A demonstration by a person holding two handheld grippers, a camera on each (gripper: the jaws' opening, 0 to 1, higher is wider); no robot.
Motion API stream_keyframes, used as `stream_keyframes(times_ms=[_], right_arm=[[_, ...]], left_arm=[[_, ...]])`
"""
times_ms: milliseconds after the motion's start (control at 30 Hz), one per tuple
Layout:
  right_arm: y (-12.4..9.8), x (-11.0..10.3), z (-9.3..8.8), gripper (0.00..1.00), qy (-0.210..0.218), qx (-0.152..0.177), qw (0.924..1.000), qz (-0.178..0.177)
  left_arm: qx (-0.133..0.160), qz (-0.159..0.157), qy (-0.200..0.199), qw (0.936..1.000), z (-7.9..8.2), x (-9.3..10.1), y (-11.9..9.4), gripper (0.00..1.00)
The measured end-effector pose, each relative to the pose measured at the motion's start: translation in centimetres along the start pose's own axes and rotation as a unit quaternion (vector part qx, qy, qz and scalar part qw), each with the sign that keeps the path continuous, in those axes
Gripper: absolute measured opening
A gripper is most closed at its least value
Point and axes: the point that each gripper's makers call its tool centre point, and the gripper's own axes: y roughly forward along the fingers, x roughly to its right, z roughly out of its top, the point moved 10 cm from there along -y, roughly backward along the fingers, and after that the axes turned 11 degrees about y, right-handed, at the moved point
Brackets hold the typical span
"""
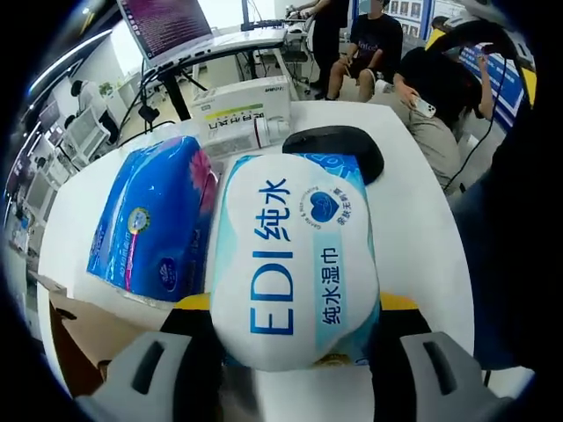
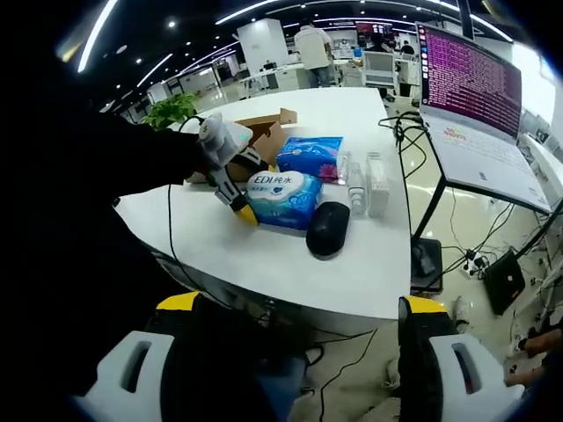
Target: Operate the shoe box by opening the lid, removing the specified soft item, and placing it in the target area until the item is outside and the box remains undamaged.
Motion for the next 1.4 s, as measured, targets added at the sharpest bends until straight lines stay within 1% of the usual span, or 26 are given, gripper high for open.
stream_keyframes(times_ms=[133,200,267,400,533,667,733,967,1000,1033,1067,1233,1267,1333,1400], right_arm=[[0.1,-0.1,0.1,0.92,-0.002,-0.001,1.0000,0.001],[0.1,-0.2,0.1,0.92,-0.003,-0.001,1.0000,0.001],[0.1,-0.2,0.2,0.92,-0.003,-0.001,1.0000,0.002],[0.3,-0.5,0.1,0.93,-0.001,-0.004,1.0000,0.007],[0.5,-0.8,0.1,0.93,-0.003,-0.005,0.9999,0.011],[0.7,-1.1,0.5,0.93,0.002,0.004,0.9998,0.019],[0.7,-1.2,0.6,0.93,-0.001,0.006,0.9998,0.021],[0.9,-1.5,1.1,0.93,-0.013,0.010,0.9994,0.032],[0.9,-1.5,1.2,0.93,-0.014,0.013,0.9993,0.033],[0.8,-1.6,1.4,0.94,-0.016,0.019,0.9990,0.037],[0.8,-1.6,1.6,0.94,-0.017,0.027,0.9987,0.039],[0.8,-1.5,2.1,0.94,-0.025,0.029,0.9982,0.047],[0.8,-1.6,2.2,0.94,-0.026,0.030,0.9979,0.050],[0.7,-1.6,2.4,0.94,-0.031,0.033,0.9975,0.054],[0.8,-1.6,2.5,0.94,-0.033,0.033,0.9973,0.056]], left_arm=[[0.001,0.000,0.002,1.0000,-0.1,0.1,-0.1,0.70],[0.001,0.000,0.004,1.0000,-0.1,0.2,-0.1,0.72],[-0.004,0.001,0.009,1.0000,-0.2,0.3,-0.2,0.74],[-0.003,0.008,0.004,1.0000,-0.3,0.5,-0.8,0.78],[0.003,0.018,0.002,0.9998,-0.1,1.1,-1.8,0.80],[-0.003,0.031,-0.002,0.9995,0.0,1.7,-2.8,0.80],[0.008,0.039,-0.008,0.9992,0.3,2.1,-3.6,0.80],[0.019,0.069,-0.031,0.9970,0.8,3.6,-5.9,0.80],[0.023,0.073,-0.043,0.9961,1.0,3.8,-6.3,0.80],[0.030,0.080,-0.062,0.9944,1.2,4.1,-6.7,0.81],[0.039,0.091,-0.071,0.9925,1.3,4.4,-7.2,0.82],[0.048,0.120,-0.095,0.9871,1.7,5.8,-9.7,0.86],[0.050,0.128,-0.104,0.9851,1.6,6.1,-10.4,0.87],[0.059,0.145,-0.132,0.9790,1.6,6.8,-11.6,0.89],[0.057,0.157,-0.160,0.9730,1.2,7.4,-12.7,0.91]])
